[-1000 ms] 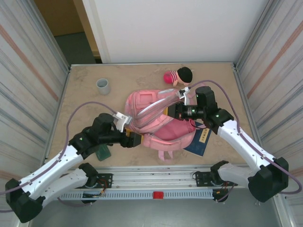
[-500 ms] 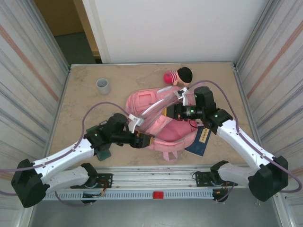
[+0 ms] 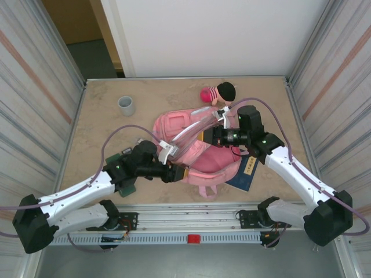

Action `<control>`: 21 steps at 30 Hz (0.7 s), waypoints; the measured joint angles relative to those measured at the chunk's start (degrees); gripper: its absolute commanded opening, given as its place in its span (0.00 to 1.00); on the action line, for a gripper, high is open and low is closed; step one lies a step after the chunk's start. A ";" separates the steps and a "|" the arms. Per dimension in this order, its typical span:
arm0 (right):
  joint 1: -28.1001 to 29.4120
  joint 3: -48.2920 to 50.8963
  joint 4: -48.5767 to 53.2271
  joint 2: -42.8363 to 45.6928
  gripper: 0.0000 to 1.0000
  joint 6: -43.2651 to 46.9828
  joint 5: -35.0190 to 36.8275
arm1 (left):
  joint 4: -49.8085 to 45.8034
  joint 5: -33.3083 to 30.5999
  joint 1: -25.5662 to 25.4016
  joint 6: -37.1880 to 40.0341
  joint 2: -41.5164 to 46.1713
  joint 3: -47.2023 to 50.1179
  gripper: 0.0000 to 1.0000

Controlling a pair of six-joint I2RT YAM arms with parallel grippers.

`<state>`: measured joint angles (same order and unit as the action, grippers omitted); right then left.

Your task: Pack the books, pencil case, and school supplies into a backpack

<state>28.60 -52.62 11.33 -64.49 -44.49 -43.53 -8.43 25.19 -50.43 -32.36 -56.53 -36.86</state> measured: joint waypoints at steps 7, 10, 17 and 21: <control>-0.02 0.00 -0.28 -0.02 0.01 0.00 -0.13 | -1.53 -4.37 -0.33 1.57 0.35 -0.90 0.01; -0.68 0.00 -0.26 -0.07 0.01 0.00 -1.09 | -4.72 -8.02 -0.44 2.43 1.79 -1.66 0.00; -2.97 -2.08 1.29 -0.37 0.00 0.24 -4.31 | -14.14 -16.55 1.97 3.23 8.35 -1.57 0.00; -3.91 -5.35 3.17 -1.11 0.00 1.70 -6.21 | -16.81 -18.86 4.52 4.28 10.93 -1.27 0.00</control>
<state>24.69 -57.98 14.50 -65.60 -42.78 -49.74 -25.23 6.33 -45.91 -28.08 -45.60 -38.13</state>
